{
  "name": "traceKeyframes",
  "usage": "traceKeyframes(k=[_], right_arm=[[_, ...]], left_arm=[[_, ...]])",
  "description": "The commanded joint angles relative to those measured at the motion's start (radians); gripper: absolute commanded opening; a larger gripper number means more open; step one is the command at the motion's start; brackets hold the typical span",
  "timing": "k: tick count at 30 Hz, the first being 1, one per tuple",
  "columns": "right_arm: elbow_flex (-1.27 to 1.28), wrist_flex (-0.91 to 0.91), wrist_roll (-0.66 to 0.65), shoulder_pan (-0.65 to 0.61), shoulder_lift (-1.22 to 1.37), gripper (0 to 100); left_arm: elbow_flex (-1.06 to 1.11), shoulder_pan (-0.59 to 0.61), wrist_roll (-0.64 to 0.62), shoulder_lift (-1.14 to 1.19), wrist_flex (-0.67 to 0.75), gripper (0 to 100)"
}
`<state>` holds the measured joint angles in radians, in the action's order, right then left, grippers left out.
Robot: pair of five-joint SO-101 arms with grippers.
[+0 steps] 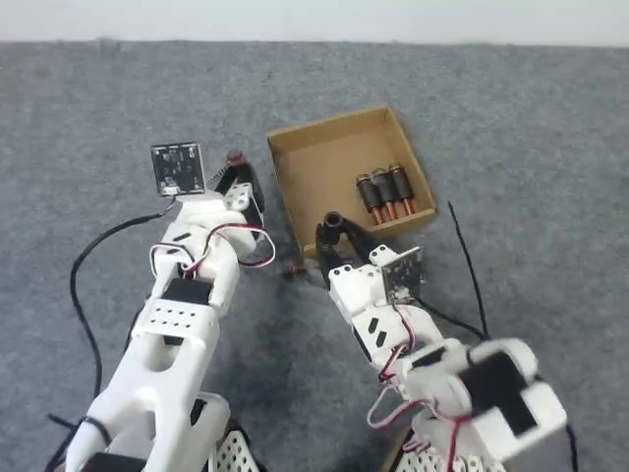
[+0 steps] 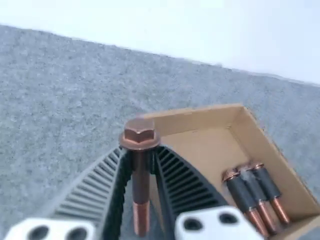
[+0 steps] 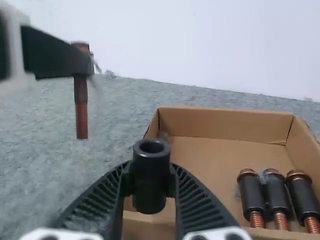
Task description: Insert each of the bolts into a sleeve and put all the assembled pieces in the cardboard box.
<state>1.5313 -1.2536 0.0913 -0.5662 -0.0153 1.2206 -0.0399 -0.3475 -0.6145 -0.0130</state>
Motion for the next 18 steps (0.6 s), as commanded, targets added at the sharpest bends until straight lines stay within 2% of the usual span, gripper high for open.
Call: traceKeyframes(k=[1, 4, 7, 10, 13, 18], right_arm=[[-0.058, -0.157, 0.011, -0.012, 0.094, 0.6], [-0.060, -0.294, 0.008, -0.013, 0.196, 0.6], [-0.058, -0.375, 0.000, -0.016, 0.268, 0.6], [-0.046, -0.418, -0.084, -0.059, 0.312, 0.6], [-0.012, -0.461, -0.129, -0.108, 0.335, 0.6], [0.021, -0.487, -0.129, -0.125, 0.338, 0.6]], left_arm=[[-0.093, -0.011, 0.009, -0.048, 0.034, 1], [-0.139, -0.014, 0.009, -0.048, 0.028, 1], [-0.214, -0.031, 0.009, -0.048, -0.063, 1], [-0.294, -0.077, 0.015, -0.048, -0.198, 1], [-0.352, -0.138, 0.098, -0.048, -0.308, 1], [-0.351, -0.216, 0.132, -0.049, -0.361, 1]])
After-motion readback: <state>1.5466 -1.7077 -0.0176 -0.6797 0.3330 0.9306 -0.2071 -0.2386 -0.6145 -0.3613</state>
